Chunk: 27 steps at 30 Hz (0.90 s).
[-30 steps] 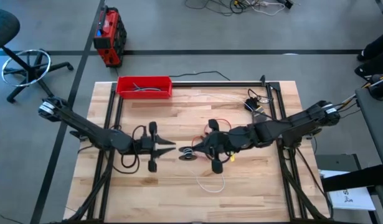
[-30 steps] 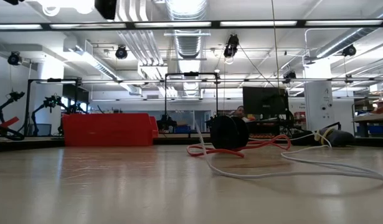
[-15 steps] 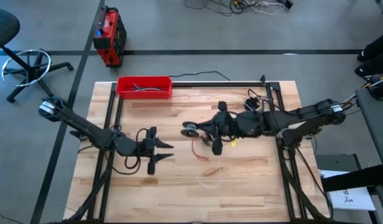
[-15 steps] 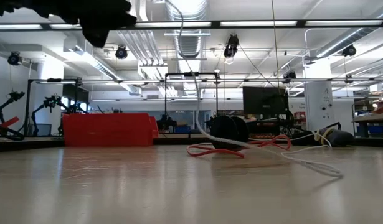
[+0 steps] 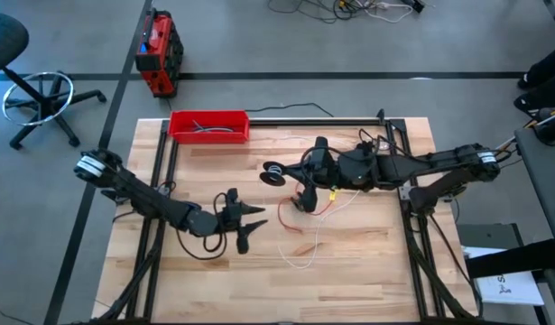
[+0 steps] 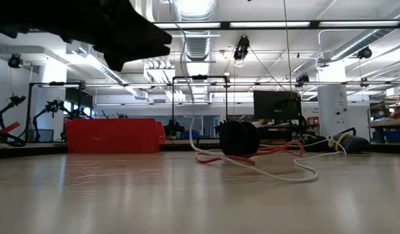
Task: Coil cords
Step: Coil the white wire onto the black spool
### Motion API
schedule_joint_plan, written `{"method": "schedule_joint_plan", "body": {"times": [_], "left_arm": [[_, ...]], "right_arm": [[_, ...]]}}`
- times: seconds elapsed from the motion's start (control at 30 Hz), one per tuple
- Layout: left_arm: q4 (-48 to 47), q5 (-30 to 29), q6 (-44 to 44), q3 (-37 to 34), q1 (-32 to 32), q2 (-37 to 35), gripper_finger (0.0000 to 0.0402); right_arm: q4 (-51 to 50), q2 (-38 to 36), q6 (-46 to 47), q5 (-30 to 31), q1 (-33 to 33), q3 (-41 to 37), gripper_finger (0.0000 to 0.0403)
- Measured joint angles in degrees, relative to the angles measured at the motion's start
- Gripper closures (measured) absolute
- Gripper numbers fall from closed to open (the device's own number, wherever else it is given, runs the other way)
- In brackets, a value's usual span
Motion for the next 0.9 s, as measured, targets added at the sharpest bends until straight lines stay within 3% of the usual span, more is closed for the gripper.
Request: {"method": "schedule_joint_plan", "body": {"times": [0.2, 0.43, 0.57, 0.77, 0.9], "left_arm": [[5.18, -3.19, 1.15, 1.07, 0.18, 2.42, 0.0238], [5.01, -10.18, -3.13, 1.00, 0.20, -0.48, 0.0256], [4.47, -11.93, -3.80, 1.00, 0.14, -2.48, 0.0274], [-2.04, -21.21, -3.91, 0.94, 0.22, -5.82, 0.0292], [-7.04, -25.06, -5.55, 0.83, 0.79, -6.41, 0.0298]], "right_arm": [[-0.25, 0.78, -0.20, 0.07, -0.02, 0.00, 0.0403], [-0.37, 1.86, -0.06, 3.29, 0.00, 0.01, 0.0403], [0.46, 2.13, 1.65, 10.73, 0.28, 0.02, 0.0403], [-0.01, 3.91, 3.96, 27.96, 3.19, 0.00, 0.0403], [1.32, 7.02, 7.84, 31.72, 5.34, -0.08, 0.0403]]}}
